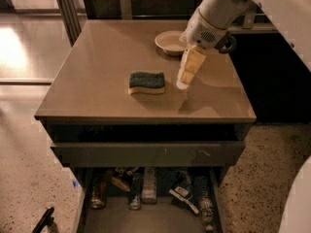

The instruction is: Place sponge into middle drawer

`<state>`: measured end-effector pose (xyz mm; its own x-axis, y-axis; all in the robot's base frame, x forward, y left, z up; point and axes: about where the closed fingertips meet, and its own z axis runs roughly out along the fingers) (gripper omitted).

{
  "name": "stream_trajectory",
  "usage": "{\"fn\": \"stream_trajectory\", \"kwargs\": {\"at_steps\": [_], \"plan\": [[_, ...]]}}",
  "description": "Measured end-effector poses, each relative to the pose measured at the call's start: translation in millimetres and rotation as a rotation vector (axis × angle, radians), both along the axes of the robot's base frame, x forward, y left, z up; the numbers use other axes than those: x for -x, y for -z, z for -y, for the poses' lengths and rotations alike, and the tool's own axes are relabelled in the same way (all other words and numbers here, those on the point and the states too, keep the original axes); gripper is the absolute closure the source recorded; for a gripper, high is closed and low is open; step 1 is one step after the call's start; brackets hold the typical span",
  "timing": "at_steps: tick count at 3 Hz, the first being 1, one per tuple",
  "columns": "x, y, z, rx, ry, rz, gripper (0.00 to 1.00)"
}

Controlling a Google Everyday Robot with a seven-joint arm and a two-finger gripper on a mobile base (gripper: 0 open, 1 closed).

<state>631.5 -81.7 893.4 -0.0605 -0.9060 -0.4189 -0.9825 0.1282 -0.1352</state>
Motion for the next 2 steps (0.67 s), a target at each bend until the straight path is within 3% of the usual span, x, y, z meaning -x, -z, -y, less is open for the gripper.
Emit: {"fn": "stream_trajectory", "kwargs": {"at_steps": [1, 2], "plan": [[0, 0, 0, 0.0, 0.0, 0.001, 0.0], [1, 8, -11, 0.07, 0.0, 0.027, 0.0]]}}
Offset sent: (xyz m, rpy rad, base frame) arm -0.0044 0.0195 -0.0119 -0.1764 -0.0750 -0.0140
